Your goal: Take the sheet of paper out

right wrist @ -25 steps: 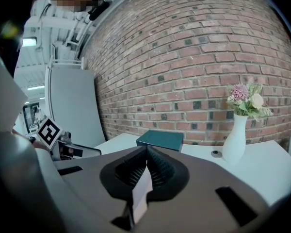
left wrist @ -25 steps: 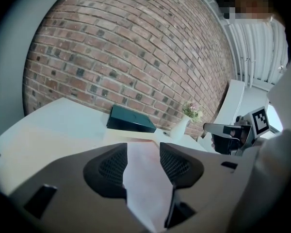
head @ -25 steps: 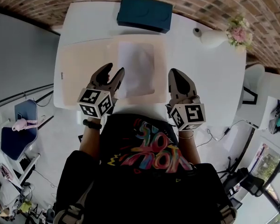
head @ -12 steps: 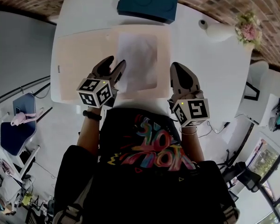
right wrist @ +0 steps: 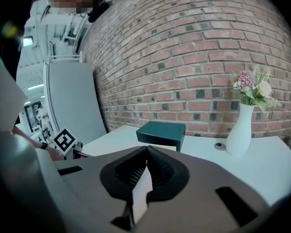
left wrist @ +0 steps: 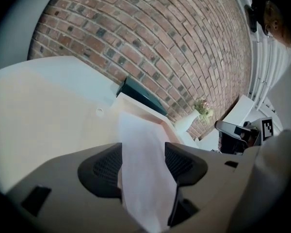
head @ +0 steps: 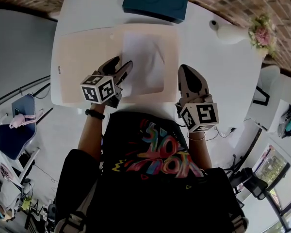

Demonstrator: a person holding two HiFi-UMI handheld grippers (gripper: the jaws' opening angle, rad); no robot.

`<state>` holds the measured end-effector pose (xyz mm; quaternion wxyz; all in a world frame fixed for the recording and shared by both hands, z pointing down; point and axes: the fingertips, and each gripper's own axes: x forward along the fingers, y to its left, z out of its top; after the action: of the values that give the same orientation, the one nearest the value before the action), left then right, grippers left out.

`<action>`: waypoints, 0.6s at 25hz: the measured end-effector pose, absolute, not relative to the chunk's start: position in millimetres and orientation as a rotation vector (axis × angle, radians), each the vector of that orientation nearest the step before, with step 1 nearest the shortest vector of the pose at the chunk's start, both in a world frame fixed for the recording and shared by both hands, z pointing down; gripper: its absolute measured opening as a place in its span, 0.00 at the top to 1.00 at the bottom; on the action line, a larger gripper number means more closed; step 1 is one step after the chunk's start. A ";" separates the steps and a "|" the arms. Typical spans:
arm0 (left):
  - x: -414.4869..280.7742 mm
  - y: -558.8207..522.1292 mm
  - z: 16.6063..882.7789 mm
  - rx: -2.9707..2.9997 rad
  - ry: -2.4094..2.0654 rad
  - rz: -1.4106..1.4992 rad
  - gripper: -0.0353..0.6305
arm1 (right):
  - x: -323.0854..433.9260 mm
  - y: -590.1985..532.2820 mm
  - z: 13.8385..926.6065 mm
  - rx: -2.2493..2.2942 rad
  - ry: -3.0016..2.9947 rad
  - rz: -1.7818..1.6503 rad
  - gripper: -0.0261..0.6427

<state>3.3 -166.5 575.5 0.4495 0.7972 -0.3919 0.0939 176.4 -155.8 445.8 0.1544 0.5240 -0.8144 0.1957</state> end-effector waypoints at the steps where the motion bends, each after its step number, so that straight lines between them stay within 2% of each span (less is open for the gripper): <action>1: 4.0 -166.8 579.4 1.957 -0.963 0.238 0.55 | 176.9 -156.5 446.6 1.503 -2.334 0.561 0.93; 15: 15.9 -165.1 601.2 1.867 -0.852 0.368 0.50 | 178.1 -158.4 452.3 1.514 -2.320 0.590 0.93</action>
<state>15.9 -165.1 601.2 0.5039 0.7735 -0.3528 0.1526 178.1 -158.4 452.3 0.1538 0.5283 -0.8093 0.2057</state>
